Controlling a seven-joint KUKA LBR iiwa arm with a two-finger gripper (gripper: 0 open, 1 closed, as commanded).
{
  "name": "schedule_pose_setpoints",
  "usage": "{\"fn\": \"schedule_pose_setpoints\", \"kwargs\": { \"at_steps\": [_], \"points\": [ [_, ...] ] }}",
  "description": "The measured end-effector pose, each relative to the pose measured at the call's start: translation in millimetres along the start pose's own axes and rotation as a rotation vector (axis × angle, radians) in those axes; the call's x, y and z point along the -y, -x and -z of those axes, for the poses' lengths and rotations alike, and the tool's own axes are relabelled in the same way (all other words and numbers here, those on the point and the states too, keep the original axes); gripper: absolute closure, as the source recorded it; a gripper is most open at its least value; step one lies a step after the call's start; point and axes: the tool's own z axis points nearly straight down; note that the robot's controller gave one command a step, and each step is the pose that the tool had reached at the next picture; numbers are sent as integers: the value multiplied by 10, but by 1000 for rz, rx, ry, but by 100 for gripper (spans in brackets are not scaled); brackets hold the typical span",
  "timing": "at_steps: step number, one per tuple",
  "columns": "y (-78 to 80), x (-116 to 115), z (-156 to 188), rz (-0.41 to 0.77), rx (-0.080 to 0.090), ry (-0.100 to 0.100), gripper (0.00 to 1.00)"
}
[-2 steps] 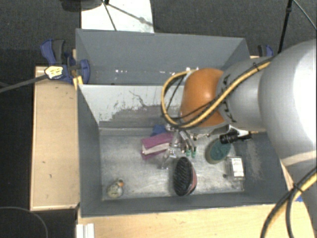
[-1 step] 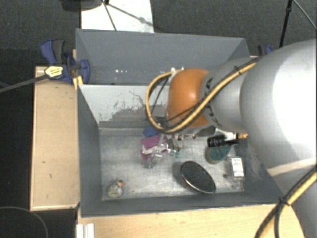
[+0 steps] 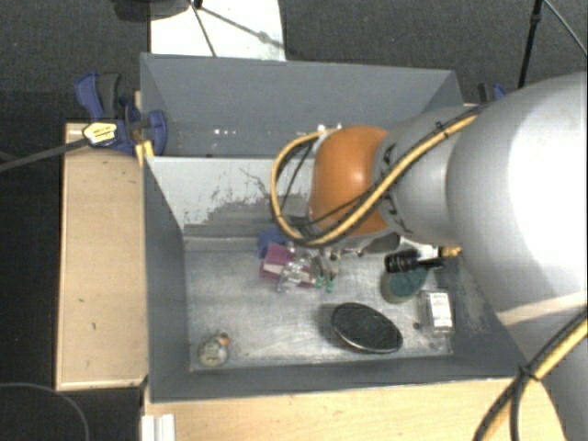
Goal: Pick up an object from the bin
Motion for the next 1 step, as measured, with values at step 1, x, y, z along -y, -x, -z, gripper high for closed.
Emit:
{"fn": "schedule_pose_setpoints", "kwargs": {
  "at_steps": [1],
  "points": [
    [39,98,1323,7,5,0,100]
  ]
}}
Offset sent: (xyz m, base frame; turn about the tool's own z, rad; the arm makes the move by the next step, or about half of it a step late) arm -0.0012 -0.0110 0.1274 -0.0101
